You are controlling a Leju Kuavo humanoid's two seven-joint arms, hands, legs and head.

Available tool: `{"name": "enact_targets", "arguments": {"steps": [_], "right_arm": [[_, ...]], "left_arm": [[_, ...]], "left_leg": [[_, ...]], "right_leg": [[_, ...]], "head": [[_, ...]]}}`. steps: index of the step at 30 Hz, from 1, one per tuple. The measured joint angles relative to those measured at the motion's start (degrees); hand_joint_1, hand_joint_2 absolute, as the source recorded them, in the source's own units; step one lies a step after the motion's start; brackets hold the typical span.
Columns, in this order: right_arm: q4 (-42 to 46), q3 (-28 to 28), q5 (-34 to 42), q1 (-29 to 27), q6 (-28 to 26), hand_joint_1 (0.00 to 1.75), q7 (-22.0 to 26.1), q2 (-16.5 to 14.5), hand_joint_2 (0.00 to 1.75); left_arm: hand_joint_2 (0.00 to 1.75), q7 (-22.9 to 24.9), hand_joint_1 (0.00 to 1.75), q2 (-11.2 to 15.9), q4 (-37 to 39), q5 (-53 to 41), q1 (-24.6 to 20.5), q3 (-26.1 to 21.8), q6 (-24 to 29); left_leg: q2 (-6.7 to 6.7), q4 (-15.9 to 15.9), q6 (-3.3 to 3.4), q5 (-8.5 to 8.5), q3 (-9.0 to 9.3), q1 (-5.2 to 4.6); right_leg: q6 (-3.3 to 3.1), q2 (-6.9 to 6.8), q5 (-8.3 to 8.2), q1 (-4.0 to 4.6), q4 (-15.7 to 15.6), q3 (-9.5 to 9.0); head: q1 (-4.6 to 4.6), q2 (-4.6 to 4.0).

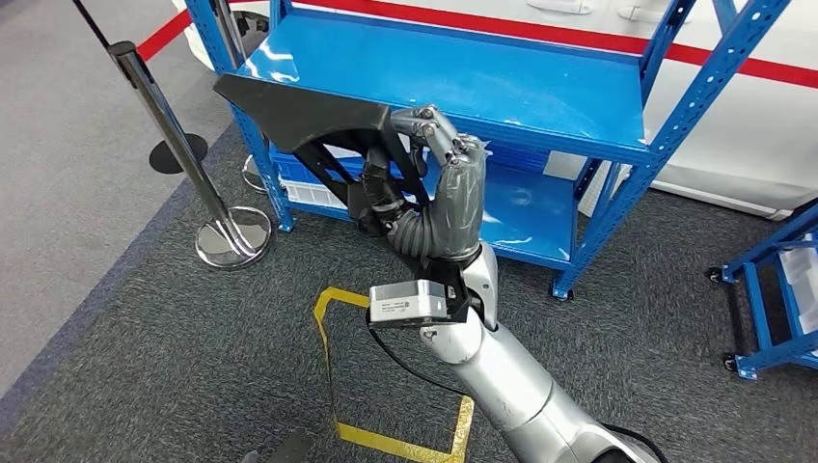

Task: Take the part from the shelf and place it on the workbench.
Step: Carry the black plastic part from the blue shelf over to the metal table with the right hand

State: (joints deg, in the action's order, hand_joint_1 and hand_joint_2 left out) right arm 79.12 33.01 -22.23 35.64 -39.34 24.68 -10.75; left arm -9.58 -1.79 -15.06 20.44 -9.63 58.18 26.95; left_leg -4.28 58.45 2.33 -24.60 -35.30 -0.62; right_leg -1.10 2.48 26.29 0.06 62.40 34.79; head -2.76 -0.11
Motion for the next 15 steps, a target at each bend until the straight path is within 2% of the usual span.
{"name": "enact_targets", "arguments": {"steps": [2,4,6,7,9,10,11,12,14,15], "right_arm": [[0.01,0.28,0.0,0.14,0.0,1.75,0.0,0.07,1.75],[0.01,0.52,0.0,0.16,0.0,1.75,0.0,0.13,1.75],[0.0,0.96,0.0,0.27,0.01,1.75,0.01,0.15,1.75],[0.0,1.2,0.0,0.38,0.02,1.75,0.02,0.16,1.75],[0.0,1.53,0.01,0.4,0.02,1.75,0.03,0.19,1.75],[0.01,1.56,0.03,0.28,0.02,1.75,0.02,0.21,1.75],[0.01,1.57,0.05,0.16,0.02,1.75,0.01,0.23,1.75],[0.01,1.6,0.09,0.1,0.02,1.75,0.01,0.25,1.75],[0.01,1.73,0.26,0.15,0.02,1.75,0.0,0.26,1.75],[0.01,1.81,0.38,0.2,0.02,1.75,-0.01,0.26,1.75]], "left_arm": [[1.75,-0.12,0.0,-0.05,0.0,0.05,-0.09,0.0,0.0],[1.75,-0.18,0.0,0.07,0.0,0.08,-0.03,0.0,0.01],[1.75,-0.23,0.0,0.21,0.0,0.1,0.13,0.0,0.02],[1.75,-0.23,0.0,0.3,0.0,0.12,0.14,0.0,0.03],[1.75,-0.23,0.0,0.26,0.0,0.12,0.09,0.0,0.02],[1.75,-0.21,0.0,0.26,0.0,0.12,0.08,0.0,0.02],[1.75,-0.17,0.0,0.26,0.0,0.12,0.11,0.0,0.02],[1.75,-0.14,0.0,0.27,0.0,0.13,0.17,0.0,0.02],[1.75,-0.08,0.0,0.3,0.0,0.13,0.21,0.01,0.02],[1.75,-0.07,0.0,0.27,0.0,0.13,0.13,0.01,0.01]], "left_leg": [[-0.78,0.24,-0.36,0.24,-0.72,0.24],[-1.42,0.37,-0.84,0.41,-1.35,0.47],[-0.25,1.75,-1.6,-0.57,-2.22,0.38],[0.85,3.86,-2.07,-1.83,-3.23,0.47],[2.75,10.35,-3.15,-4.71,-6.31,1.15],[3.14,13.06,-3.62,-5.46,-7.67,1.61],[3.42,14.2,-4.06,-5.3,-8.28,2.03],[3.69,13.2,-4.51,-4.14,-7.81,2.41],[4.88,6.82,-5.34,-0.94,-4.49,2.82],[5.55,3.75,-5.43,0.06,-2.92,2.7]], "right_leg": [[-0.33,1.02,-0.22,0.1,-2.29,-0.87],[-0.3,0.16,-0.33,0.02,-3.14,-0.94],[-0.33,-0.87,-0.67,-0.52,-4.05,-1.34],[-0.39,-1.48,-0.79,-0.81,-4.42,-1.58],[-0.53,-2.76,-0.72,-0.82,-4.47,-1.77],[-0.48,-3.43,-0.62,-0.87,-4.4,-1.81],[-0.33,-4.08,-0.48,-1.0,-4.28,-1.83],[-0.07,-4.68,-0.29,-1.2,-4.07,-1.83],[0.73,-5.78,0.33,-1.7,-3.34,-1.83],[1.2,-6.25,0.66,-1.78,-2.94,-1.77]], "head": [[-0.03,0.0],[0.15,0.0],[-0.01,0.0],[-0.16,0.0],[-0.51,0.0],[-0.5,0.0],[-0.5,0.0],[-0.49,0.0],[-0.53,0.0],[-0.65,0.0]]}}
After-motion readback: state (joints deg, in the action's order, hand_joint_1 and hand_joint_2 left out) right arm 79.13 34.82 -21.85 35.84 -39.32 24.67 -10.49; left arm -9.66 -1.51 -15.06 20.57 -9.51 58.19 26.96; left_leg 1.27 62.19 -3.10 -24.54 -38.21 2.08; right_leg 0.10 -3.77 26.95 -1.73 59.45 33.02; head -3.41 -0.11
